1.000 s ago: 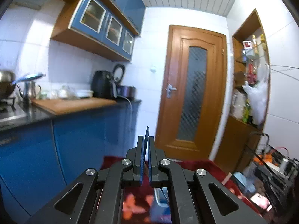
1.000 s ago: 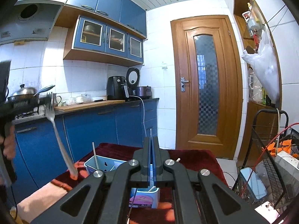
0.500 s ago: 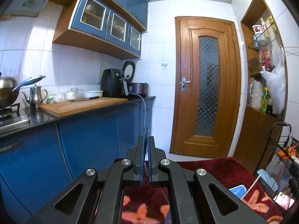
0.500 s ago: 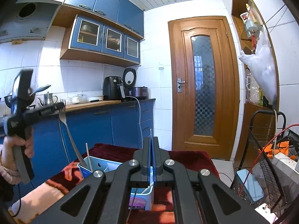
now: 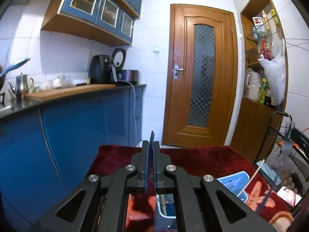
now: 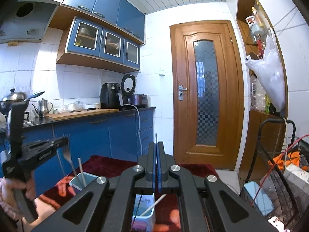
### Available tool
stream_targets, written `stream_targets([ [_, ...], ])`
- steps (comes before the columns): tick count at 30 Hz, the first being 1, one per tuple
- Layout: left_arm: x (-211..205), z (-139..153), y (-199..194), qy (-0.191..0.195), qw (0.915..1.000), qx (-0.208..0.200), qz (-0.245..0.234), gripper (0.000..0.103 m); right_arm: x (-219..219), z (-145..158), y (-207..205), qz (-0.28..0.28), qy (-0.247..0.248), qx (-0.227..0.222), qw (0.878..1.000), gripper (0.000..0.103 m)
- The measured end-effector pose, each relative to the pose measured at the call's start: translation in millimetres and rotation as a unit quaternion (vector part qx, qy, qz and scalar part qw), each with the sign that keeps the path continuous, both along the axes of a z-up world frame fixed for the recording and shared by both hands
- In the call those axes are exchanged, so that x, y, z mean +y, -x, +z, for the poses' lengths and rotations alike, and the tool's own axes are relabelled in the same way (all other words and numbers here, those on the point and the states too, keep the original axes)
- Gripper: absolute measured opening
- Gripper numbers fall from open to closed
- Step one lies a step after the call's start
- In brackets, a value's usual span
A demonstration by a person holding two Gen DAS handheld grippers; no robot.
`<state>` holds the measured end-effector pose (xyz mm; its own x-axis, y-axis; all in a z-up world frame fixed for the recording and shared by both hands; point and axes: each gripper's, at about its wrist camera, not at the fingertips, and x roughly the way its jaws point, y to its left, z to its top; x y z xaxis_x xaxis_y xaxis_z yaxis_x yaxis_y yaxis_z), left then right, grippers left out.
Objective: Organize utensils
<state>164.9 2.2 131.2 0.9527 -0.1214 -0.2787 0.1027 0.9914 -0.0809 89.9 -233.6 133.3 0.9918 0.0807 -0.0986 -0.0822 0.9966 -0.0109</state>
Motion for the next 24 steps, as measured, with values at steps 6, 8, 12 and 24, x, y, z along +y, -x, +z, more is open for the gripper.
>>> stream_targets([
  [6, 3.0, -15.2, -4.8, 0.016, 0.9996, 0.022, -0.009, 0.004, 3.5, -4.9, -28.9, -0.026, 0.011, 0.000, 1.000, 0.002],
  [8, 2.8, -20.0, -5.8, 0.019, 0.9993, 0.028, -0.017, 0.004, 3.7, -8.4, -39.3, -0.033, 0.010, 0.007, 0.999, 0.002],
  [12, 1.0, -29.4, -6.2, 0.022, 0.9985, 0.040, -0.030, 0.005, 6.0, -17.2, -51.2, -0.029, 0.012, 0.021, 0.999, 0.003],
  [24, -2.4, -34.8, -1.4, 0.031, 0.9973, 0.046, -0.049, 0.007, 8.9, -3.9, -51.8, -0.029, 0.024, -0.007, 0.999, 0.003],
])
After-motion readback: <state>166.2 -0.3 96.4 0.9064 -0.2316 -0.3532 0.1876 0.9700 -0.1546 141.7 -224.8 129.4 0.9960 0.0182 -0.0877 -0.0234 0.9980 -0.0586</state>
